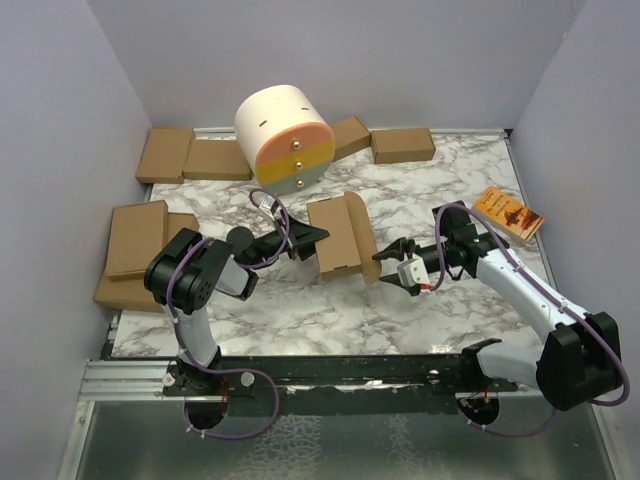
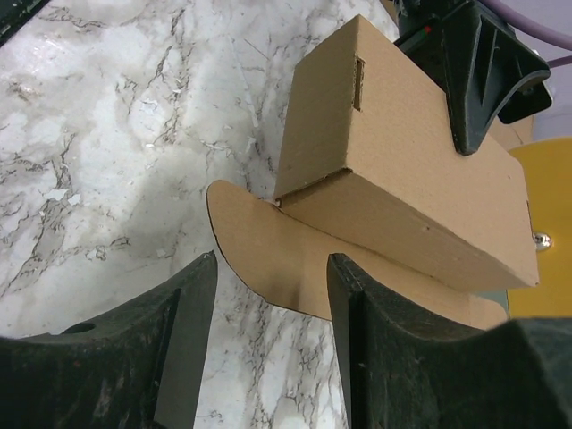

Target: Fold the paper box

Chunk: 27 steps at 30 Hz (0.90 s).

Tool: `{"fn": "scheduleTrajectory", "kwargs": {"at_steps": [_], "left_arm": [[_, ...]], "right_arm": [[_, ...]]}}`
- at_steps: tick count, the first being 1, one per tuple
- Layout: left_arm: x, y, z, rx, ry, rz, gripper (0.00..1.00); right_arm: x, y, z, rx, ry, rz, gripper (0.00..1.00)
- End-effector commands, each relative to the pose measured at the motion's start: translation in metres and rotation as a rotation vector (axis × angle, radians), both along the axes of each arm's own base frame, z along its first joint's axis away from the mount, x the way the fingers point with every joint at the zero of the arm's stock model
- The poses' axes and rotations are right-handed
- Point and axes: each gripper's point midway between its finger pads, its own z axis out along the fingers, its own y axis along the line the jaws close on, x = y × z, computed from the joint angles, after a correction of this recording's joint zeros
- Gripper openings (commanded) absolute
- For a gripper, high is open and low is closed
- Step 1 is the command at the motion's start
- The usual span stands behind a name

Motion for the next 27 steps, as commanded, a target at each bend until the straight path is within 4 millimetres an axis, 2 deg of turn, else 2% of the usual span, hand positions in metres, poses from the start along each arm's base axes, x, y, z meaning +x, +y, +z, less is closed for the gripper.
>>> {"fn": "scheduleTrajectory", "kwargs": {"at_steps": [1,10,18,27], "left_arm": [[-0.011,0.003,0.041,-0.089,-0.231,-0.023,0.31],[-0.012,0.002,0.04,-0.087,-0.23,-0.028,0.31],[-0.014,0.002,0.042,-0.082,-0.249,-0.04,0.31],[-0.02,0.001,0.05,-0.071,-0.318,-0.055,0.31]], "right_arm": [[0.003,0.006,0.008,0.02,-0.015,0.008,0.51],[-0.006,0.009,0.005,0.037,0.017,0.028,0.45],[-0.004,0.015,0.018,0.078,0.122,0.004,0.29],[-0.003,0.017,0.015,0.069,0.293,-0.057,0.18]]}}
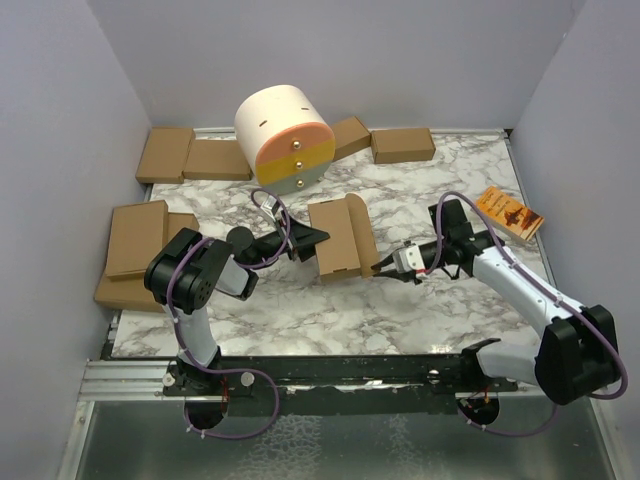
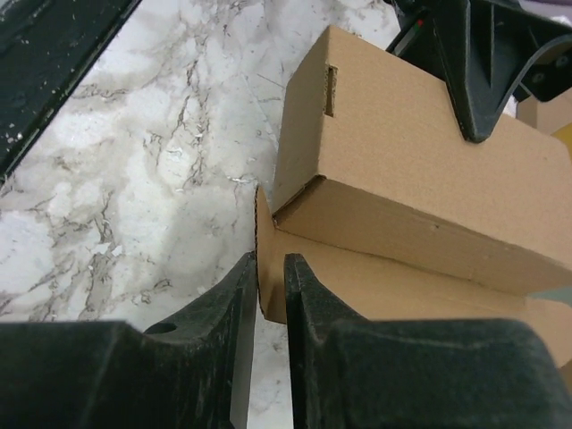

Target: Fold the paper box

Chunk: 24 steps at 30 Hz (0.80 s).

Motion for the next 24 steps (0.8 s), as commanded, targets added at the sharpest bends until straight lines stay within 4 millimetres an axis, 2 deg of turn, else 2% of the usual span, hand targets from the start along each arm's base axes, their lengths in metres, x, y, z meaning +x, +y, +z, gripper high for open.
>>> {"fn": "scheduleTrajectory", "kwargs": {"at_steps": [1,8,19,22,24], "left_arm": [[-0.015,0.003,0.052,-0.084,-0.312,-0.031,0.31],[-0.016,0.002,0.056,-0.082,-0.344,-0.034,0.31],[-0.014,0.002,0.055,-0.079,-0.348,-0.031,0.31],[-0.014,0.001,0.056,-0.079,-0.355,-0.035,0.31],[-0.014,0.001,0.057,-0.077,-0.366,-0.037,0.31]], "right_arm": [[0.004,0.008,0.013,0.036,0.11,-0.025,0.18],[0.015,0.008,0.009,0.006,0.217,-0.115,0.14],[0.013,0.006,0.005,-0.011,0.304,-0.155,0.14],[0.009,0.006,0.008,-0.005,0.303,-0.141,0.23],[0.005,0.007,0.017,0.006,0.327,-0.126,0.32]]}}
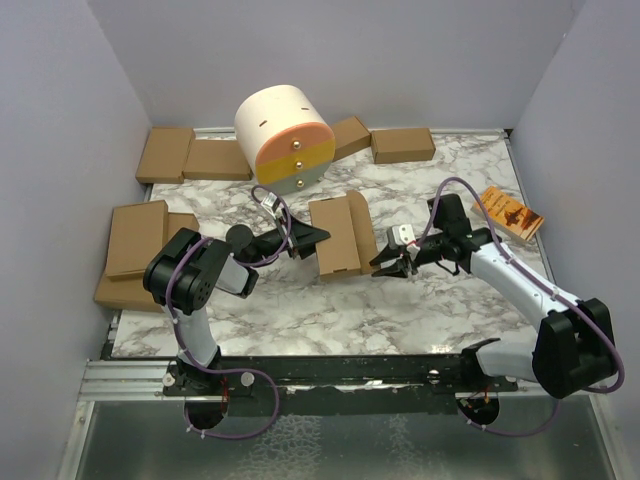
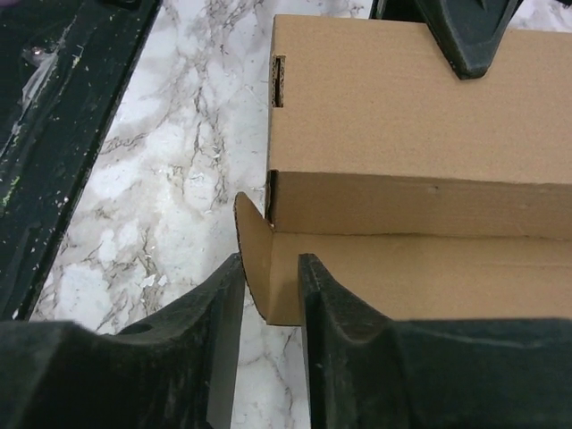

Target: Fold the paper box

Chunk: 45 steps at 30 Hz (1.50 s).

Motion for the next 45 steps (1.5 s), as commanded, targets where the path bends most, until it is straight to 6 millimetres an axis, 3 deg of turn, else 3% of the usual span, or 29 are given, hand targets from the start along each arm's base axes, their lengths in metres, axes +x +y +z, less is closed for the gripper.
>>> {"fn": "scheduleTrajectory", "kwargs": {"at_steps": [1,6,9,12,16,21,27,33,40,45], "left_arm": [[-0.015,0.003,0.052,-0.086,-0.309,-0.031,0.31],[-0.021,0.002,0.052,-0.066,-0.369,-0.057,0.31],[-0.026,0.001,0.05,-0.046,-0.415,-0.083,0.31],[-0.032,0.001,0.047,-0.027,-0.458,-0.111,0.31],[-0.04,0.0,0.046,-0.008,-0.513,-0.146,0.31],[-0.051,0.0,0.049,0.002,-0.569,-0.183,0.31],[-0.057,-0.004,0.051,0.001,-0.593,-0.216,0.31],[-0.059,-0.007,0.051,-0.004,-0.59,-0.232,0.31],[-0.06,-0.008,0.05,-0.005,-0.584,-0.24,0.31],[-0.059,-0.008,0.048,-0.006,-0.568,-0.24,0.31]], "right_arm": [[-0.005,0.003,0.027,0.04,0.021,0.026,0.37],[-0.006,-0.003,0.067,0.091,0.095,0.028,0.52],[0.016,-0.017,0.09,0.149,0.17,-0.053,0.6],[0.056,-0.04,0.106,0.205,0.281,-0.189,0.67],[0.101,-0.05,0.094,0.195,0.399,-0.318,0.7],[0.111,-0.043,0.073,0.175,0.639,-0.307,0.69],[0.115,-0.03,0.067,0.16,0.671,-0.299,0.69],[0.123,-0.021,0.069,0.147,0.644,-0.301,0.59],[0.123,-0.015,0.061,0.119,0.635,-0.298,0.39],[0.122,-0.015,0.065,0.114,0.581,-0.302,0.19]]}}
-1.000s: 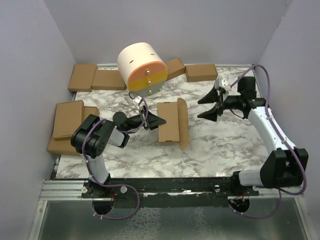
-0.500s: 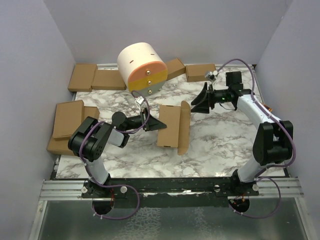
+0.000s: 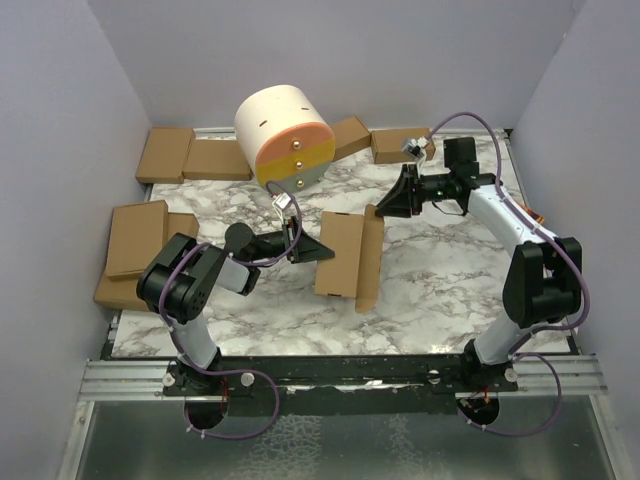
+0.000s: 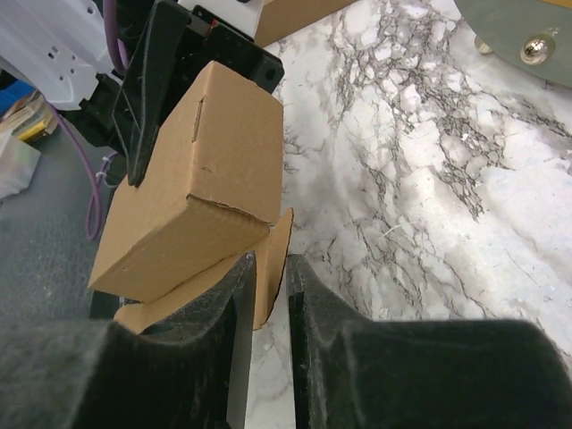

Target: Fold the paper box

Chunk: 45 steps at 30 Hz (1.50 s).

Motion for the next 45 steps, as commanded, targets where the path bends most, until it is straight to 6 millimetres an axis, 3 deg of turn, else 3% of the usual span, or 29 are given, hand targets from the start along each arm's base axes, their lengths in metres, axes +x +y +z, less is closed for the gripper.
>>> {"fn": "scheduleTrajectory", "kwargs": {"at_steps": [1,5,15,17,21,24,28,30,32,35,39,45], "left_arm": [[-0.01,0.001,0.034,-0.098,-0.249,-0.022,0.31],[-0.004,0.0,0.03,-0.1,-0.2,-0.012,0.3],[0.008,-0.004,0.032,-0.116,-0.136,-0.001,0.3],[0.007,-0.004,0.033,-0.116,-0.142,-0.004,0.3],[0.004,-0.003,0.035,-0.114,-0.172,-0.012,0.3],[0.0,-0.002,0.036,-0.111,-0.189,-0.02,0.3],[-0.001,-0.001,0.037,-0.112,-0.197,-0.019,0.3],[-0.001,-0.001,0.04,-0.116,-0.201,-0.014,0.3],[0.0,-0.001,0.044,-0.125,-0.205,-0.004,0.3],[0.004,-0.001,0.05,-0.14,-0.202,0.012,0.3],[0.011,-0.002,0.055,-0.155,-0.205,0.037,0.3],[0.019,-0.003,0.056,-0.166,-0.207,0.068,0.3]], "right_arm": [[0.005,0.0,0.006,-0.029,-0.097,-0.012,0.14],[-0.002,0.0,0.01,-0.049,-0.249,0.002,0.04],[-0.052,0.004,0.024,0.004,-0.787,0.127,0.03],[-0.048,0.004,0.027,-0.002,-0.748,0.078,0.1],[-0.016,-0.001,0.036,-0.076,-0.53,-0.091,0.33],[-0.013,-0.01,0.051,-0.034,-0.386,-0.096,0.48],[-0.014,-0.049,0.065,0.079,-0.223,-0.141,0.52],[-0.005,-0.067,0.055,0.058,-0.178,-0.24,0.45],[0.001,-0.077,0.025,-0.002,-0.11,-0.352,0.29],[-0.011,-0.075,-0.01,-0.012,-0.01,-0.351,0.16],[-0.03,-0.056,-0.032,-0.021,0.034,-0.274,0.14],[-0.047,-0.025,-0.041,-0.02,0.047,-0.189,0.13]]}}
